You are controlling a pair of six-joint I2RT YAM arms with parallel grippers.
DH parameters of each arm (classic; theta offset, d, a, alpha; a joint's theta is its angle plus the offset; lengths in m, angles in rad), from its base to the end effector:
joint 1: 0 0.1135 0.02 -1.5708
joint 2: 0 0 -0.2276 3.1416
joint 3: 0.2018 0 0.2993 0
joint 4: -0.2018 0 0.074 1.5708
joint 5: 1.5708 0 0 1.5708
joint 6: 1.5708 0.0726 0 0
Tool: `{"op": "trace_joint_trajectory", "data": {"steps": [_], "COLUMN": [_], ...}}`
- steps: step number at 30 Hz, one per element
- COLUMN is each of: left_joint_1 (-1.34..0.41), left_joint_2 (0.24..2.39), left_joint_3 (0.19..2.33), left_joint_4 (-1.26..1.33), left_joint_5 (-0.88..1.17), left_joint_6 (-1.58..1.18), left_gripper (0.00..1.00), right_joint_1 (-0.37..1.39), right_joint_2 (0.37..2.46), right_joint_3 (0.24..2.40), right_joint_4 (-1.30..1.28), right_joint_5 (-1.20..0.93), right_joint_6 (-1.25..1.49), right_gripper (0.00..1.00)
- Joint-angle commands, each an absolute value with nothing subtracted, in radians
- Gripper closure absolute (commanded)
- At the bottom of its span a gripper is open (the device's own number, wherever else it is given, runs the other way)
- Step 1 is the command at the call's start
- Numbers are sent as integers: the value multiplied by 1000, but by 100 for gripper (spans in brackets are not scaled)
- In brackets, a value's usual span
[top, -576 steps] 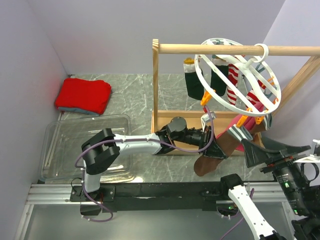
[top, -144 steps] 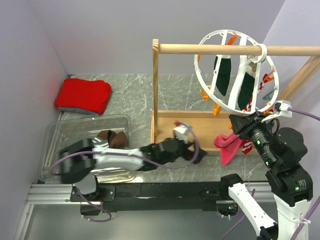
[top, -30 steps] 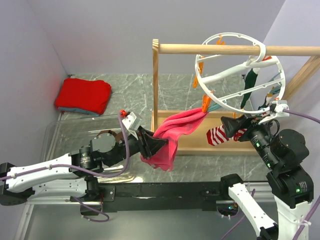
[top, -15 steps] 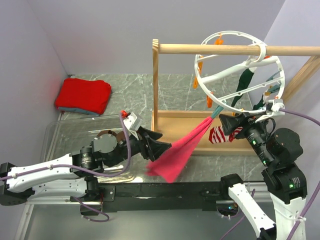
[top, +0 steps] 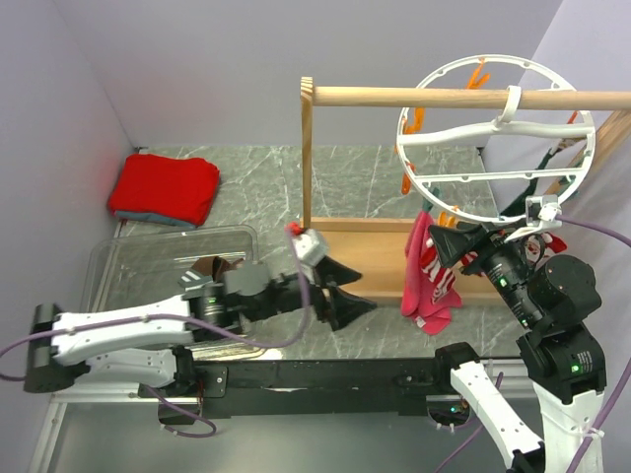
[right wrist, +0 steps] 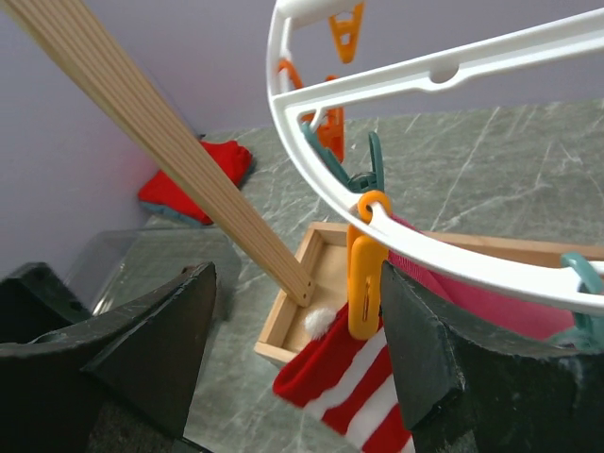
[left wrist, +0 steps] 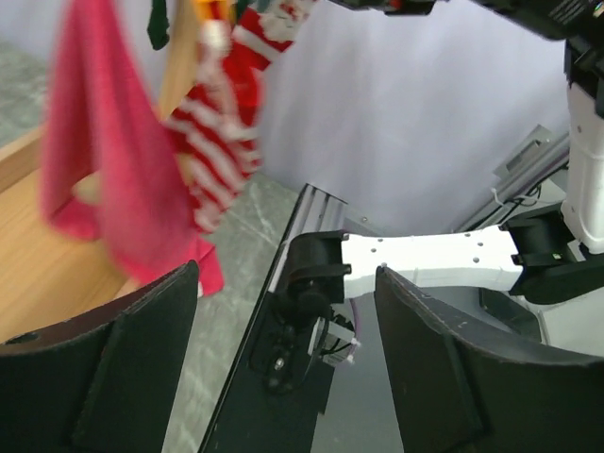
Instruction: Remove the socks clipped to the hanger
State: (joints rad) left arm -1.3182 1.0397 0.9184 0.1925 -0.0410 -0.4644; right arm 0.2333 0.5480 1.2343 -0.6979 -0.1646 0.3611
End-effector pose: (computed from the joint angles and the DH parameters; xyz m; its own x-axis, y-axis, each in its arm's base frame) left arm 0.0902 -0.3374 0.3442 -0.4128 -0.1912 -0.8905 0.8638 0.2278 -0.4494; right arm 0.1531 0.0486 0.4626 -0.1475 0.3232 -0.9348 -0.3585 0.8634 0.3551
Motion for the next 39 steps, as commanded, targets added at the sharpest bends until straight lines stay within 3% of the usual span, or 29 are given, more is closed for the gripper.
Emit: {"op": "trace_joint_trajectory", "data": {"steps": [1,15,27,33,39], "left_joint_1": [-1322,-1322,-1321,-1321,-1321], "left_joint_2": [1205,1496,1575,1650,1701], "left_joint_3": [1009,1118,1210,1288,1342], "left_joint_4": [411,568,569,543,542], "left_joint_5": [81,-196,-204,-209,-207], "left_joint_6": [-385,-310,-336,-342,-354], "left_gripper": [14,4,13,25,51], "right_joint_1": [236,236,236,236,241], "right_joint_2": [549,538,636,704,744], "right_joint_3": [1258,1282,1413,1474,1505], "right_joint_4": [-652,-747,-952,-1025,-1064], "right_joint_5": [-193,-163,-84,-42,-2], "right_joint_6": [383,396,425,440,436], "right_gripper": [24,24,22,26,28]}}
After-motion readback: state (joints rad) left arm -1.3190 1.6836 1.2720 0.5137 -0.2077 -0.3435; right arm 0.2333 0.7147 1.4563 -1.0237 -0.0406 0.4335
